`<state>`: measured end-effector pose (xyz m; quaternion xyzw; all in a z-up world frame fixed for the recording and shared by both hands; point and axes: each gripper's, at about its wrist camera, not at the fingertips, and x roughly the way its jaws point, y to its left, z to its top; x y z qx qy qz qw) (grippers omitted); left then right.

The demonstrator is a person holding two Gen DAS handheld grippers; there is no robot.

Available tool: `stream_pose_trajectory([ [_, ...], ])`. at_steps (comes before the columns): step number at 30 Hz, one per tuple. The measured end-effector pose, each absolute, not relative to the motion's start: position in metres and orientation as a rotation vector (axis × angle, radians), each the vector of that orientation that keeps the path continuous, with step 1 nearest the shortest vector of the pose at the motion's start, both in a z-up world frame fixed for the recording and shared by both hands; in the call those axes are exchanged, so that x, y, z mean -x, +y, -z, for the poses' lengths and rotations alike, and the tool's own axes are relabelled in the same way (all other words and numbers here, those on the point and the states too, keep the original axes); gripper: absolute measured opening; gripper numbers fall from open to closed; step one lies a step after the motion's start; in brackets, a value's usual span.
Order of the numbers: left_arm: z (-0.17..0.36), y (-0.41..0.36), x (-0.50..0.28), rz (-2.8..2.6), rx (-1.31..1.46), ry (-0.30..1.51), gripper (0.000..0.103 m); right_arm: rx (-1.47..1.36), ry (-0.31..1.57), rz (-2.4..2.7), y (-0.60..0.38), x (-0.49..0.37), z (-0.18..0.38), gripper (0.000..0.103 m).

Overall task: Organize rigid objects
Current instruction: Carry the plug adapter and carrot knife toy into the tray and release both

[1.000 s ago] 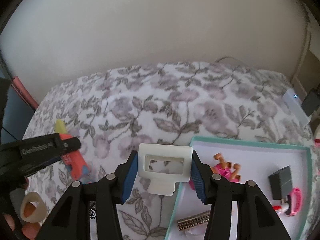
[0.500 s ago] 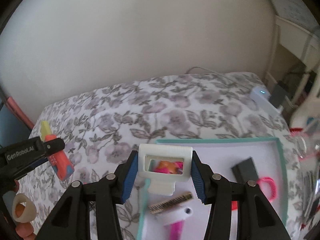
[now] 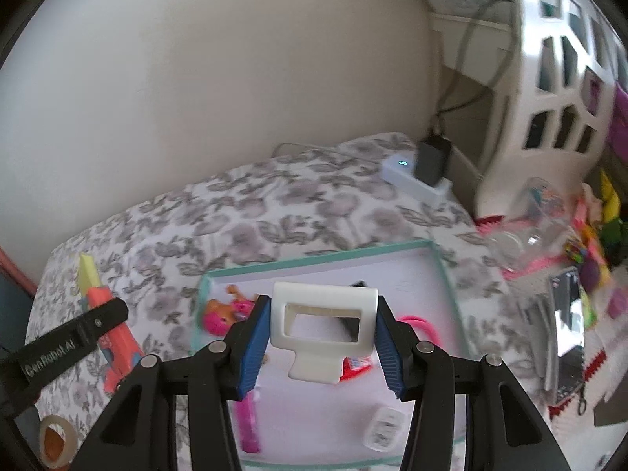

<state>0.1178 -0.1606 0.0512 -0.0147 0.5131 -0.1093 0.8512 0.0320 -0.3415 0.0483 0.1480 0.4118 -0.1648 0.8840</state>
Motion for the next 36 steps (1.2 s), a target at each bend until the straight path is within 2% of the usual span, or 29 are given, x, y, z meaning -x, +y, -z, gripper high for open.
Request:
stream_pose_trajectory([
  [8,-0.032,-0.213,-0.097,0.334,-0.076,1.14,0.047,-0.351,0.906,0.421,-0.374,-0.019,-0.032,0.053],
  [15,0.006,-0.25,-0.084,0.371,-0.195,1.238,0.047,-0.332,0.995,0.446,-0.381,-0.024,-0.007,0.053],
  [24,0.029,-0.254,-0.083,0.346,-0.239,1.289,0.047,-0.329,1.084,0.448,-0.385,-0.029,0.019,0.053],
  [36,0.032,-0.254,-0.084,0.341,-0.263,1.291,0.047,-0.325,1.135,0.445,-0.384,-0.033,0.033,0.054],
])
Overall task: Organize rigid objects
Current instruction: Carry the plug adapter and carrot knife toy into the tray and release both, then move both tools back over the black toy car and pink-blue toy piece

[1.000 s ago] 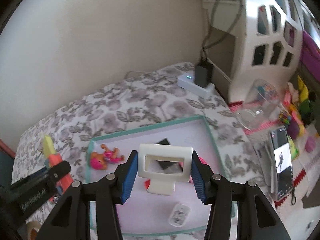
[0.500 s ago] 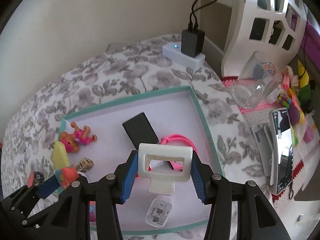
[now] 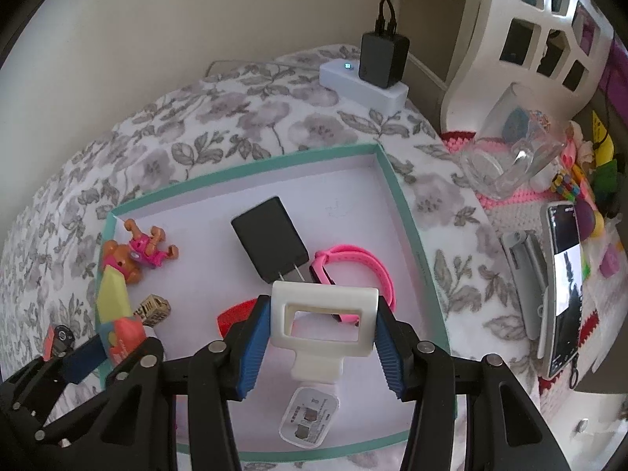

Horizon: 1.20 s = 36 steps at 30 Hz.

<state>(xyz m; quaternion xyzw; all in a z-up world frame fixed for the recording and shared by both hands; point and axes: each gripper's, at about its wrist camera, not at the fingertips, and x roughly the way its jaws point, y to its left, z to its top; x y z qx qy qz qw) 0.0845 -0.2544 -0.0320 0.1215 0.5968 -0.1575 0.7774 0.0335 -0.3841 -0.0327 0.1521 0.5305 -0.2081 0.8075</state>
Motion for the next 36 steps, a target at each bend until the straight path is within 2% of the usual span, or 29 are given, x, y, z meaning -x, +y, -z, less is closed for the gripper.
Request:
stream_pose_trajectory([
  [10,0.032,-0.254,-0.084,0.339,-0.265,1.292,0.049,-0.327,1.171,0.454,-0.386,-0.035,0.044,0.054],
  [14,0.03,-0.251,-0.087,0.322,-0.256,1.295,0.062,-0.322,1.169,0.472,-0.388,-0.034,0.042,0.06],
  [19,0.022,-0.244,-0.089,0.332,-0.205,1.292,0.064,-0.323,1.151,0.466,-0.386,-0.034,0.037,0.06],
  [26,0.006,-0.236,-0.09,0.348,-0.147,1.271,0.067,-0.308,1.071,0.472,-0.382,-0.031,0.014,0.061],
  [30,-0.007,-0.229,-0.092,0.338,-0.128,1.234,0.069,-0.3,0.987,0.468,-0.377,-0.028,-0.008,0.068],
  [34,-0.017,-0.217,-0.096,0.327,-0.084,1.211,0.071,-0.284,0.926,0.47,-0.372,-0.025,-0.025,0.069],
  [35,-0.02,-0.213,-0.097,0.315,-0.077,1.204,0.073,-0.284,0.913,0.473,-0.371,-0.024,-0.028,0.071],
  [36,-0.021,-0.21,-0.098,0.303,-0.073,1.198,0.08,-0.285,0.903,0.475,-0.371,-0.023,-0.031,0.071],
])
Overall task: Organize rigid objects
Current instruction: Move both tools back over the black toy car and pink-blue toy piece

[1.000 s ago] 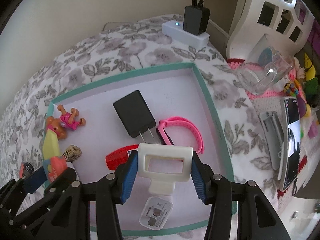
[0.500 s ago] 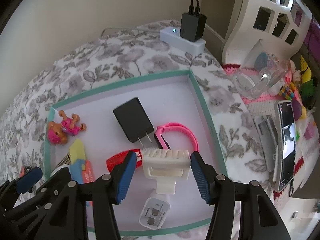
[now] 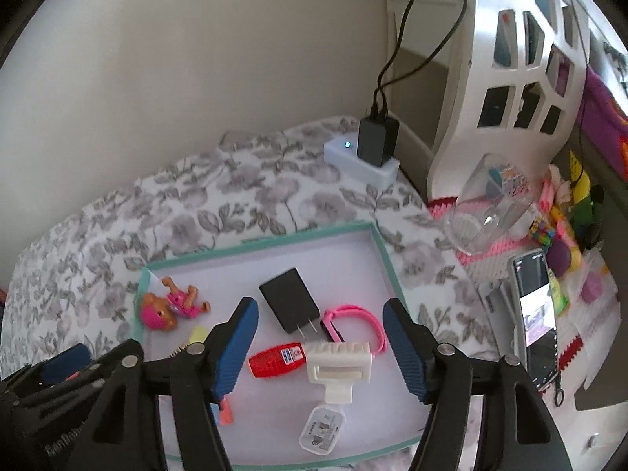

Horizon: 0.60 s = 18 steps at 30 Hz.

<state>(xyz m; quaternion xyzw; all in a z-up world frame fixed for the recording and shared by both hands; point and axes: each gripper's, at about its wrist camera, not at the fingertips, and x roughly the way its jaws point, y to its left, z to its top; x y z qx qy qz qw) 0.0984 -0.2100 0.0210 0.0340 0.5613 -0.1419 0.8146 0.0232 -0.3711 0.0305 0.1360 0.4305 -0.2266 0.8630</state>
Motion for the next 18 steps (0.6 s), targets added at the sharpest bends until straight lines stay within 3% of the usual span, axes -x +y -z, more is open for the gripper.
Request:
stream_pose_trajectory([
  [2,-0.023,-0.202,-0.102,0.264,-0.068,1.181,0.087,-0.293,0.888,0.474,-0.371,-0.022,-0.034,0.072],
  [5,-0.025,-0.186,-0.109,0.203,-0.062,1.167,0.087,-0.299,0.878,0.463,-0.368,-0.022,-0.036,0.086],
  [10,-0.02,-0.151,-0.123,0.1,-0.02,1.178,0.092,-0.277,0.886,0.435,-0.356,-0.027,-0.033,0.089],
  [14,-0.015,-0.12,-0.132,0.02,0.01,1.179,0.099,-0.252,0.893,0.401,-0.342,-0.032,-0.031,0.102],
  [18,-0.014,-0.09,-0.137,-0.056,0.029,1.168,0.101,-0.217,0.898,0.372,-0.325,-0.037,-0.029,0.102],
])
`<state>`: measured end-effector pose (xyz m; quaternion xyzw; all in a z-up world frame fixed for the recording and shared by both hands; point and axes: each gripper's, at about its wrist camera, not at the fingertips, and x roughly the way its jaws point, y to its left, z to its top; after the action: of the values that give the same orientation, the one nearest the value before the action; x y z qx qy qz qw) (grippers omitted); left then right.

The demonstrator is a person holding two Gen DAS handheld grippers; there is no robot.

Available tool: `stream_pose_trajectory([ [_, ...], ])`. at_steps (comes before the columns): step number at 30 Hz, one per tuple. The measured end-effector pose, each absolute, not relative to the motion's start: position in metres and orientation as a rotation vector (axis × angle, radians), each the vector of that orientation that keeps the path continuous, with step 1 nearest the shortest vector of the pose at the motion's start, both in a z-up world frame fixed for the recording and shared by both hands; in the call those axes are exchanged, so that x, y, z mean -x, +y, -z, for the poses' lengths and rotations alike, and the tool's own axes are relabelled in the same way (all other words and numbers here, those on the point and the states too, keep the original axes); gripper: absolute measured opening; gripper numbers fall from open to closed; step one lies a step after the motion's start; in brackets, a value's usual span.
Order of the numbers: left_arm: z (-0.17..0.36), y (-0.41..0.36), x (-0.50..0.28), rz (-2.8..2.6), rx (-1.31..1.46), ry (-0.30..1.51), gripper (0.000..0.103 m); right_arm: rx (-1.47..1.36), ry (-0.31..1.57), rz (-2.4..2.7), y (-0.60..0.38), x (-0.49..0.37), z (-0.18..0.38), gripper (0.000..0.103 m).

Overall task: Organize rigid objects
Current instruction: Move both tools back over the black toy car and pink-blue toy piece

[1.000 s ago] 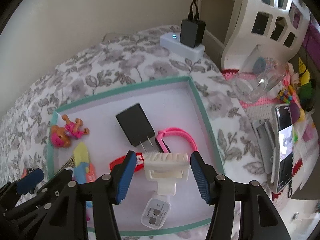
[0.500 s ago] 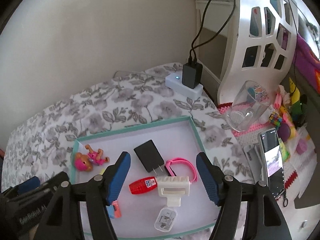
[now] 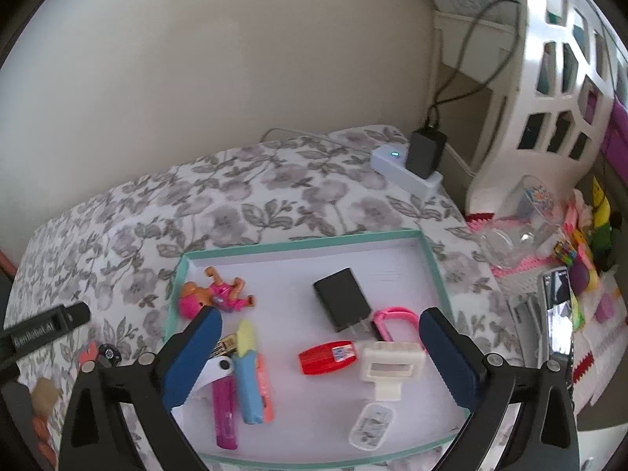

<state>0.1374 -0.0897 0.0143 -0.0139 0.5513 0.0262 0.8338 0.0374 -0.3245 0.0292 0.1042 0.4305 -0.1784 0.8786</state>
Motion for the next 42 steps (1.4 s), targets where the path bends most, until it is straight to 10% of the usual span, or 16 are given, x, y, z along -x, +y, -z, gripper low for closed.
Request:
stream_pose_trajectory([
  [42,0.079,0.102,-0.134,-0.427,0.298,1.357,0.101,0.14,1.131,-0.251,-0.078,-0.114,0.089,0.102],
])
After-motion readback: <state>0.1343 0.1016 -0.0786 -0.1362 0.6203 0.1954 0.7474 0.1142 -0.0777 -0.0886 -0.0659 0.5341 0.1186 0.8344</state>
